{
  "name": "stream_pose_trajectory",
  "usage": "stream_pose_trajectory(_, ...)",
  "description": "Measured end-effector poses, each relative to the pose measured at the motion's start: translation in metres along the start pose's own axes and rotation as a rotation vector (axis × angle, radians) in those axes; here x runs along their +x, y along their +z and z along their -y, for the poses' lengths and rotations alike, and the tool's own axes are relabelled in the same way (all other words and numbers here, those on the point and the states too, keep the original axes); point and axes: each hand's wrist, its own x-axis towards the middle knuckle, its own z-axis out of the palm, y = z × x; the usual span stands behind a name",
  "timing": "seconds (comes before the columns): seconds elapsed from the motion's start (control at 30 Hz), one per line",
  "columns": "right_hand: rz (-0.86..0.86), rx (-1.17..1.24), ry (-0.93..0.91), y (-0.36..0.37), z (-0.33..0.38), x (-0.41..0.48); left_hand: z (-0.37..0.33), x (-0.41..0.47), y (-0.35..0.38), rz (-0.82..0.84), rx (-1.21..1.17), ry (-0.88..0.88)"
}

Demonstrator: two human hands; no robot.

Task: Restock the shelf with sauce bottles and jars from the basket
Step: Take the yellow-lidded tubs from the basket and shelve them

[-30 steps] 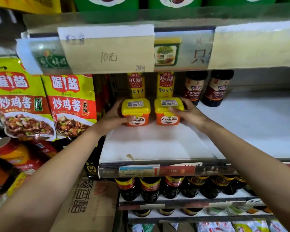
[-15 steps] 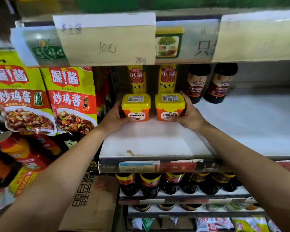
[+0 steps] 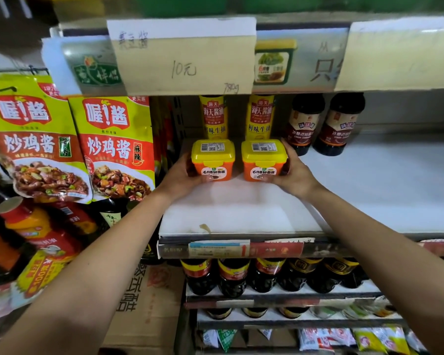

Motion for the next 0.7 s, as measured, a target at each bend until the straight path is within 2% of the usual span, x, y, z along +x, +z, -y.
stream_pose_trajectory(0.13, -0.025, 0.028, 0.021, -0.001, 0.001, -0.011, -0.004, -0.006, 0.003, -0.016, 0.071, 0.001)
stream_pose_trajectory(0.27, -0.142, -0.122, 0.064, 0.000, 0.006, -0.024, -0.010, -0.013, 0.004, -0.034, 0.079, -0.038)
stream_pose_trajectory(0.33, -0.204, -0.120, 0.096, 0.000, 0.011, -0.032, -0.013, -0.019, 0.004, -0.044, 0.081, -0.055)
stream_pose_trajectory(0.47, -0.298, -0.087, -0.012, 0.003, 0.020, -0.057, -0.015, -0.043, 0.000, -0.099, 0.075, -0.064)
stream_pose_trajectory(0.57, -0.231, -0.058, -0.091, 0.008, 0.029, -0.075, -0.016, -0.068, -0.004, -0.169, 0.139, -0.042)
stream_pose_trajectory(0.7, -0.111, -0.001, -0.149, 0.016, 0.040, -0.092, -0.024, -0.097, -0.007, -0.264, 0.051, -0.058)
